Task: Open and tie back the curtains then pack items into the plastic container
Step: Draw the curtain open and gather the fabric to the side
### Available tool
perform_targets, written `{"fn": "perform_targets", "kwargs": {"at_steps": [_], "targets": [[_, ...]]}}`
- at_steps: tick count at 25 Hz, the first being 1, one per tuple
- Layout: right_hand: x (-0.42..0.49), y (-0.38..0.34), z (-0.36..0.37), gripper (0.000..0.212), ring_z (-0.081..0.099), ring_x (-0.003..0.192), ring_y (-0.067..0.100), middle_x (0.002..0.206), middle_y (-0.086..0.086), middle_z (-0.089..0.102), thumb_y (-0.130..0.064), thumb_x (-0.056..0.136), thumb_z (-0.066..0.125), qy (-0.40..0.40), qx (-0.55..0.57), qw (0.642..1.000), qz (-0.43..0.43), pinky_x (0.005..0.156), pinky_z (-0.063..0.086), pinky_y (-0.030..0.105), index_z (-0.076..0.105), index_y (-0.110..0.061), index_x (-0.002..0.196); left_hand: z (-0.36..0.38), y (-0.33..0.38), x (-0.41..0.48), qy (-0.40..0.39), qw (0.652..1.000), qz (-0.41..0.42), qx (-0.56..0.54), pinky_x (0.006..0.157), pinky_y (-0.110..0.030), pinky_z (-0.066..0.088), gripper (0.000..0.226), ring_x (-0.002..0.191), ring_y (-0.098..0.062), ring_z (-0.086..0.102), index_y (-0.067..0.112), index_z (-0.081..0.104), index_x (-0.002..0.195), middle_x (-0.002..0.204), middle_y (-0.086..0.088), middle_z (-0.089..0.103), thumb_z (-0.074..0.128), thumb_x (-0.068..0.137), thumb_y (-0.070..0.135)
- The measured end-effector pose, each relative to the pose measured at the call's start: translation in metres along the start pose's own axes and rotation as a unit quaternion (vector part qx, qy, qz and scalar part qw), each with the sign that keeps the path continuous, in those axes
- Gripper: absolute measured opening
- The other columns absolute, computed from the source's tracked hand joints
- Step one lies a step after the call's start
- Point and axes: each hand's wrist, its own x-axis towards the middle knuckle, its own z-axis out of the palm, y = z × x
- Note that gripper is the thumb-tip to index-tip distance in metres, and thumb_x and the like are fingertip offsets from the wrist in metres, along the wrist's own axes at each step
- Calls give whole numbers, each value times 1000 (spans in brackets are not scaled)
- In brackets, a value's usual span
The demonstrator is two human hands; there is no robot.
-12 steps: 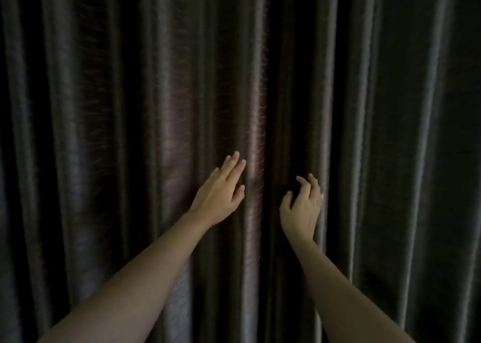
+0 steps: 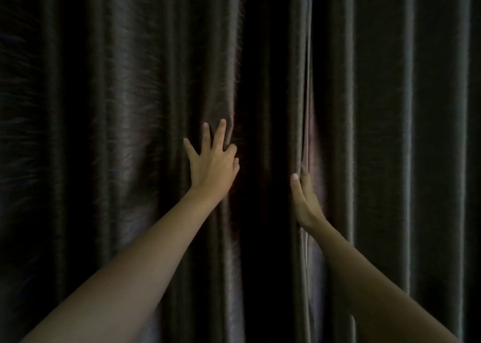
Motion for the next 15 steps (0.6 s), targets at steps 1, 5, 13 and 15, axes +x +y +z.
{"fn": "perform_targets", "kwargs": {"at_steps": [1, 5, 13, 15], "targets": [[6, 0, 9, 58, 34, 136, 17, 145, -2, 40, -53, 97, 24, -8, -13, 1000, -13, 112, 24, 34, 28, -22, 146, 0, -5, 7, 29, 999, -5, 13, 106, -67, 17, 26, 144, -34, 14, 19, 59, 115, 158, -8, 13, 50, 94, 33], [37, -1, 56, 64, 42, 126, 32, 136, 9, 46, -53, 85, 15, -4, -37, 992, -122, 106, 31, 47, 50, -23, 130, -10, -31, 37, 111, 993, -11, -33, 92, -50, 47, 31, 122, -33, 47, 15, 56, 119, 145, -13, 37, 58, 88, 14], [53, -17, 157, 52, 5, 146, 14, 153, -6, 11, -43, 94, 10, -67, 15, 946, -316, 120, 7, 40, 10, -29, 145, -45, -81, 71, 130, 983, -75, -110, 83, -28, 43, 22, 94, -21, 59, 18, 64, 108, 105, -5, 59, 56, 90, 29], [51, -29, 181, 65, 3, 147, 20, 158, 3, 12, -58, 93, 6, -73, 9, 945, -319, 120, 5, 40, 12, -24, 148, -58, -81, 71, 145, 974, -98, -148, 81, -26, 46, 28, 89, -15, 61, 19, 64, 100, 97, 0, 65, 53, 91, 42]]}}
